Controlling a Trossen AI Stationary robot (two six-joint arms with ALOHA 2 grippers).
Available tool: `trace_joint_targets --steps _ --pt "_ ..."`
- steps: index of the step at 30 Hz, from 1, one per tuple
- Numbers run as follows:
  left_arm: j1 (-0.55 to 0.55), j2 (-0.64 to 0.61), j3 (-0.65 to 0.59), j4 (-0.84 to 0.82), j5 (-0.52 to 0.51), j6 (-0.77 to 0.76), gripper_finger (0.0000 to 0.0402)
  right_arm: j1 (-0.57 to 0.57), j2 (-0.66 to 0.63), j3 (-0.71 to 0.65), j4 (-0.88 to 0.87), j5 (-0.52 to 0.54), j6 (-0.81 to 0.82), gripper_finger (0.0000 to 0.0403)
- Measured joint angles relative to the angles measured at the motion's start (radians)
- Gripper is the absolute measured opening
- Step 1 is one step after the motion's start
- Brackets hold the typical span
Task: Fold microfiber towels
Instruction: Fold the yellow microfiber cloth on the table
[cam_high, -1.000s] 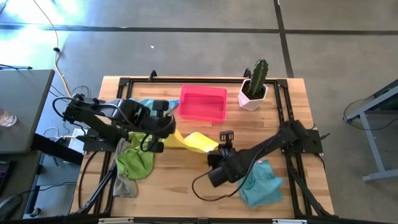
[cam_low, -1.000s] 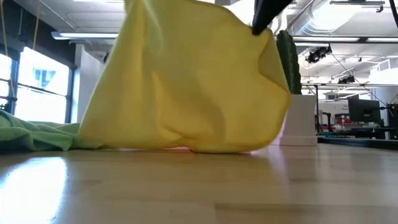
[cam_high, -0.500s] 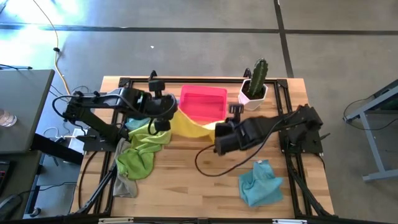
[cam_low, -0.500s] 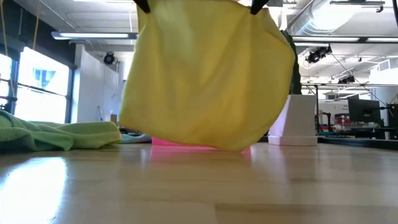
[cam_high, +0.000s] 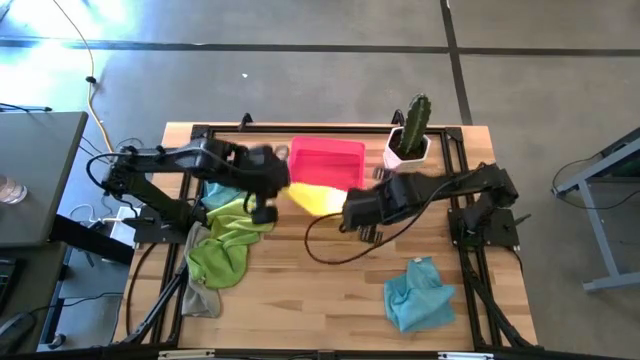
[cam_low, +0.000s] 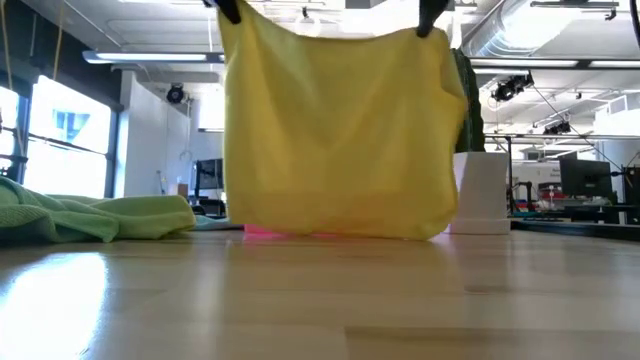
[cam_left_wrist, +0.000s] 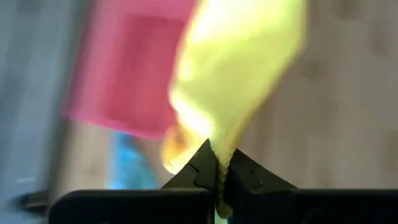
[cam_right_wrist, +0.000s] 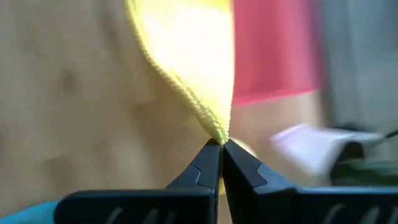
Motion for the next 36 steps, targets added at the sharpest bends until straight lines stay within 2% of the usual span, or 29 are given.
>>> trace_joint_targets --steps 2,4,9,14,17,21,25,32,36 --pt "-0.04 0.0 -0.048 0.017 0.065 -0.008 0.0 0.034 0.038 0.0 0.009 -0.015 0.035 0.0002" --pt "-0.09 0.0 -0.11 0.071 0.087 -0.011 0.0 0.073 0.08 0.0 0.015 -0.029 0.035 0.0002" --pt "-0.211 0.001 -0.269 0.239 0.091 -0.067 0.0 0.158 0.173 -0.001 0.059 -0.097 0.041 0.0002" --pt "-0.317 0.001 -0.391 0.374 0.091 -0.145 0.0 0.224 0.263 -0.001 0.102 -0.1 0.102 0.0002" --pt "-0.364 0.001 -0.424 0.401 0.087 -0.156 0.0 0.257 0.302 -0.001 0.089 -0.1 0.084 0.0002" --pt "-0.382 0.001 -0.41 0.399 0.047 -0.156 0.0 0.272 0.303 -0.001 0.046 -0.087 0.107 0.0002" --pt "-0.374 0.001 -0.36 0.396 -0.012 -0.099 0.0 0.266 0.278 -0.001 -0.001 -0.026 0.151 0.0002" --pt "-0.318 0.001 -0.198 0.327 -0.147 0.045 0.0 0.248 0.22 0.0 -0.005 -0.003 0.129 0.0002" --pt "-0.275 0.001 -0.099 0.285 -0.16 0.104 0.0 0.233 0.17 0.0 -0.001 0.024 0.125 0.0002"
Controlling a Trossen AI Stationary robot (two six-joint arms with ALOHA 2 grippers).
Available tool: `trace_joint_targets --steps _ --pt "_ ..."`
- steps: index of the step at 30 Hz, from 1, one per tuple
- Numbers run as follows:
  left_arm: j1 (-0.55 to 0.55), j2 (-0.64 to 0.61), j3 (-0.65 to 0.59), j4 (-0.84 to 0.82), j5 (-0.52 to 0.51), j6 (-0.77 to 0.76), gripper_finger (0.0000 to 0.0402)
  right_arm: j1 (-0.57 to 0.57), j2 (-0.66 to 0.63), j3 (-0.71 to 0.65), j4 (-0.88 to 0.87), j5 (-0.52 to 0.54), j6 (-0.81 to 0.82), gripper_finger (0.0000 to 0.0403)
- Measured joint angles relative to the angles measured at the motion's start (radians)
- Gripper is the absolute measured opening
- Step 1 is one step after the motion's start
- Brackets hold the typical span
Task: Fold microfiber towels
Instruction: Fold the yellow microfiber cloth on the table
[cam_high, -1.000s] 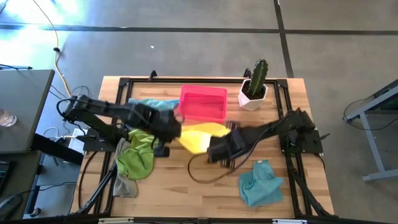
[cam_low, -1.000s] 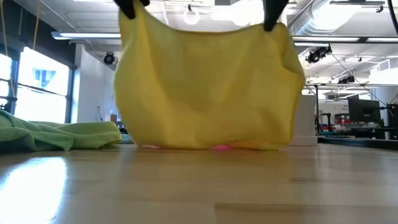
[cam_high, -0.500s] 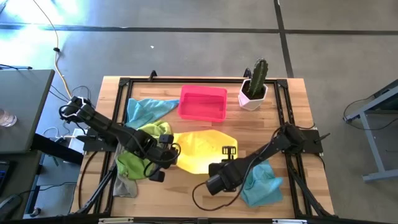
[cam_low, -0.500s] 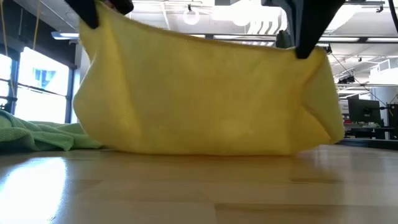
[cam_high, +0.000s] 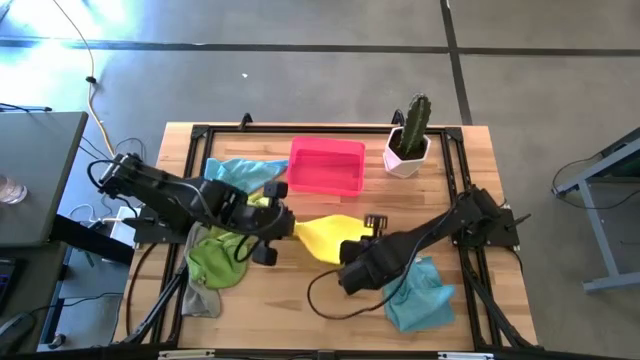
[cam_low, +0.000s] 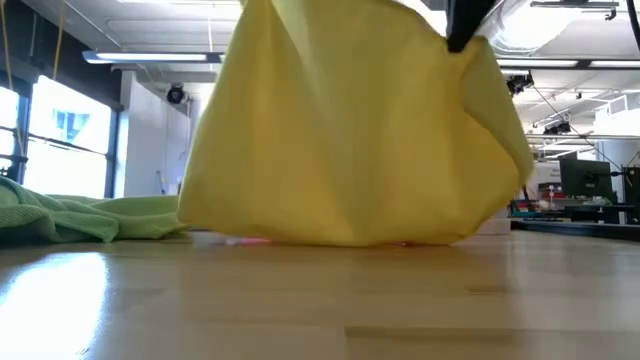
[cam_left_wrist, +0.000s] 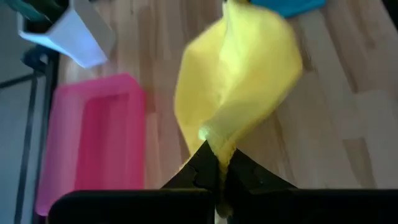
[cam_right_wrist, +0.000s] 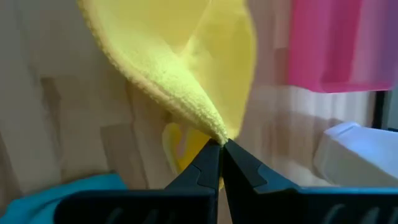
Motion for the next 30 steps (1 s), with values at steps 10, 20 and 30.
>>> trace_joint_targets --steps 10,20,30 --pt "0.107 0.0 0.173 -0.07 -0.046 0.09 0.0 -0.04 -0.161 0.0 -0.001 0.172 0.021 0.0002" --pt "0.184 -0.001 0.189 -0.151 0.107 0.113 0.0 -0.122 -0.191 0.0 0.001 -0.132 -0.068 0.0002" --pt "0.226 0.0 0.189 -0.199 0.073 0.176 0.0 -0.178 -0.196 0.001 0.001 -0.122 -0.219 0.0002"
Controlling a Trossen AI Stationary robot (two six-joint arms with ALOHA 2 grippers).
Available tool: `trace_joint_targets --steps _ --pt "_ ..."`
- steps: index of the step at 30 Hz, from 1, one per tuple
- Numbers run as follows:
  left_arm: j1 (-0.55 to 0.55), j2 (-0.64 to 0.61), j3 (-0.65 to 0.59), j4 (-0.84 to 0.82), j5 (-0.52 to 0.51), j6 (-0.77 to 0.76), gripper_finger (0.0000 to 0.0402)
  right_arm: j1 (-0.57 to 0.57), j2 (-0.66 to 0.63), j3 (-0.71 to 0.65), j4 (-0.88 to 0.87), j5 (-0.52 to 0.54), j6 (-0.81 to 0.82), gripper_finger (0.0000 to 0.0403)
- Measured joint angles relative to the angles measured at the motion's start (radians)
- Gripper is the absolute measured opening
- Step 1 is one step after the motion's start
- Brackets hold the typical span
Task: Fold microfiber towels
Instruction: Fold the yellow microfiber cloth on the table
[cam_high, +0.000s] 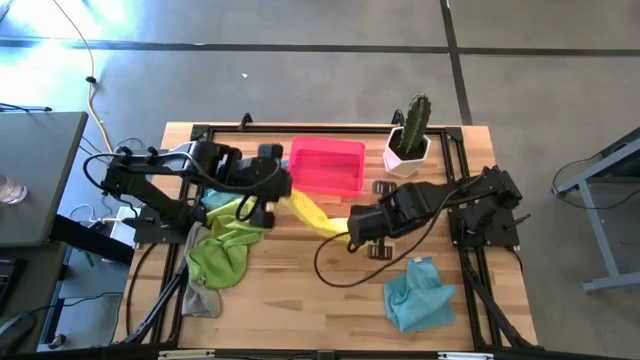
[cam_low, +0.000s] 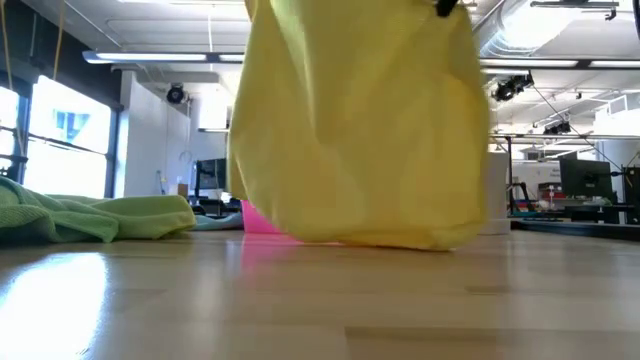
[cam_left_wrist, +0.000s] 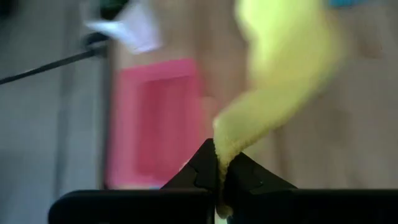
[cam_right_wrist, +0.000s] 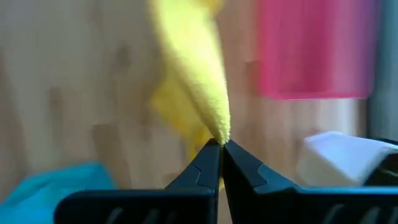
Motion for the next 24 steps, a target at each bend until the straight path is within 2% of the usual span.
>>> trace_joint_targets --steps 2,5,7,9,11,14,18,20,24 --pt "0.014 0.0 0.0 -0.001 -0.006 0.006 0.0 -0.012 -0.004 0.0 0.0 0.059 -0.028 0.0002" --pt "0.038 0.0 0.0 0.002 -0.195 0.001 0.0 -0.037 -0.015 0.0 0.0 0.248 -0.044 0.0002" --pt "0.053 0.0 0.0 0.007 -0.315 -0.001 0.0 -0.051 -0.028 0.0 -0.001 0.336 -0.044 0.0002" --pt "0.064 0.0 0.0 0.008 -0.379 -0.014 0.0 -0.064 -0.04 0.0 -0.002 0.37 -0.029 0.0002" --pt "0.069 0.0 0.0 0.005 -0.388 -0.065 0.0 -0.073 -0.043 0.0 -0.001 0.346 0.005 0.0002" --pt "0.065 0.0 0.0 -0.015 -0.275 -0.142 0.0 -0.077 -0.042 0.0 -0.001 0.227 0.05 0.0002" --pt "0.033 0.001 -0.018 -0.047 0.044 -0.254 0.0 -0.051 -0.017 -0.001 0.009 0.0 0.108 0.0002" --pt "-0.003 0.009 -0.051 -0.04 0.163 -0.277 0.0 -0.027 0.003 -0.001 0.026 -0.09 0.115 0.0002" --pt "-0.092 0.019 -0.159 0.029 0.188 -0.292 0.0 0.031 0.063 -0.001 0.043 -0.149 0.104 0.0002"
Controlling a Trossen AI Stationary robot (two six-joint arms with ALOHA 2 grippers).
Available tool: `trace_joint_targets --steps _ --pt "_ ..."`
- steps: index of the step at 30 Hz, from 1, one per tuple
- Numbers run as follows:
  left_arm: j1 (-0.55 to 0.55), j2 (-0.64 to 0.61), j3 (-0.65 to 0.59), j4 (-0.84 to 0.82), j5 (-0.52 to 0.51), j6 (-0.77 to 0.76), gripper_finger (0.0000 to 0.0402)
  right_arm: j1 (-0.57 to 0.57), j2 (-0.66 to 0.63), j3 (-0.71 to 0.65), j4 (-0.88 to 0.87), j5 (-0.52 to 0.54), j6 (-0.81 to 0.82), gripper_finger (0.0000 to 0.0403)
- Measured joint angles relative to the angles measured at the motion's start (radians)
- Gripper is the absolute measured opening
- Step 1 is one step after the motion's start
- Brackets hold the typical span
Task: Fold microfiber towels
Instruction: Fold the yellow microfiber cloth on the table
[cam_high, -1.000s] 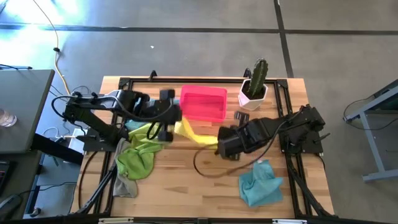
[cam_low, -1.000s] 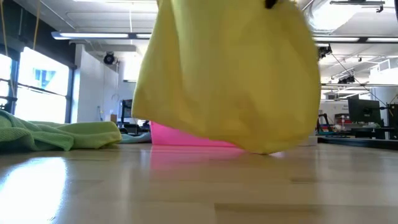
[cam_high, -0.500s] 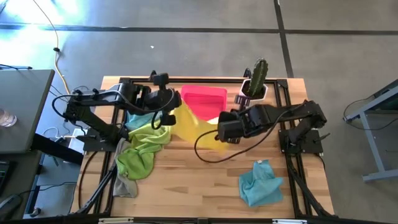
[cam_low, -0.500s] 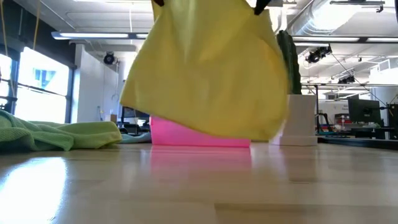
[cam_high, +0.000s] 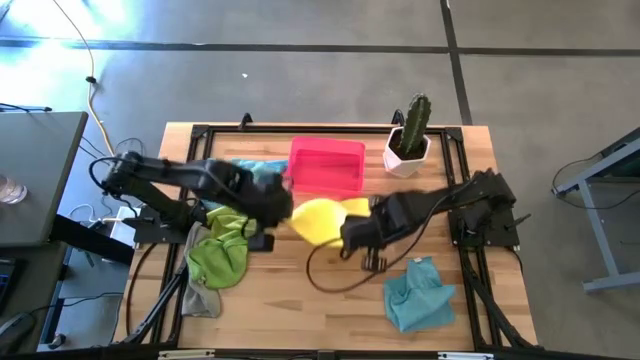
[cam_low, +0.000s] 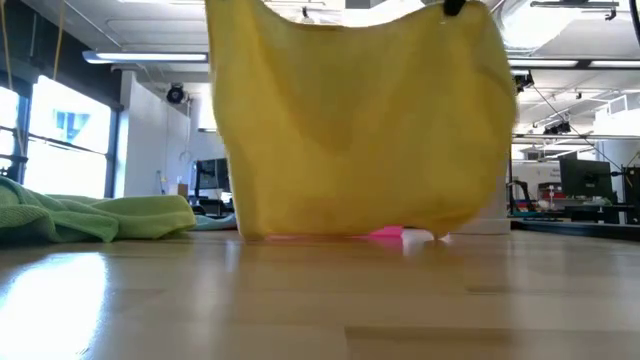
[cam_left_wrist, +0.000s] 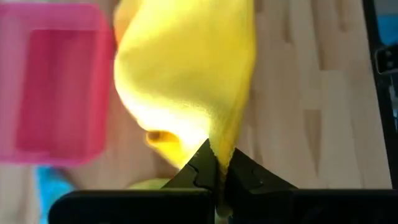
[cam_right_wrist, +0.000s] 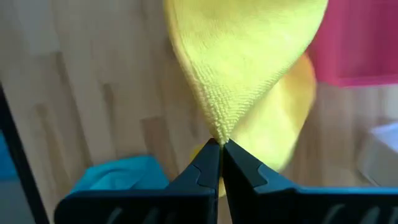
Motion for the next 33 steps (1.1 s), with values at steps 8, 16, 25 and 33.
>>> trace_joint_targets --steps 8,16,25,33 --pt "-0.128 0.043 -0.202 0.156 -0.045 -0.056 0.0 0.095 0.142 0.0 0.051 0.039 0.002 0.0002" --pt "-0.204 0.061 -0.335 0.323 -0.048 -0.101 0.0 0.189 0.264 -0.001 0.139 0.061 0.002 0.0002" --pt "-0.25 0.059 -0.379 0.395 -0.049 -0.146 0.0 0.24 0.332 -0.001 0.198 0.078 0.054 0.0003" --pt "-0.26 0.06 -0.379 0.393 -0.048 -0.163 0.0 0.273 0.339 -0.001 0.214 0.081 0.198 0.0046"
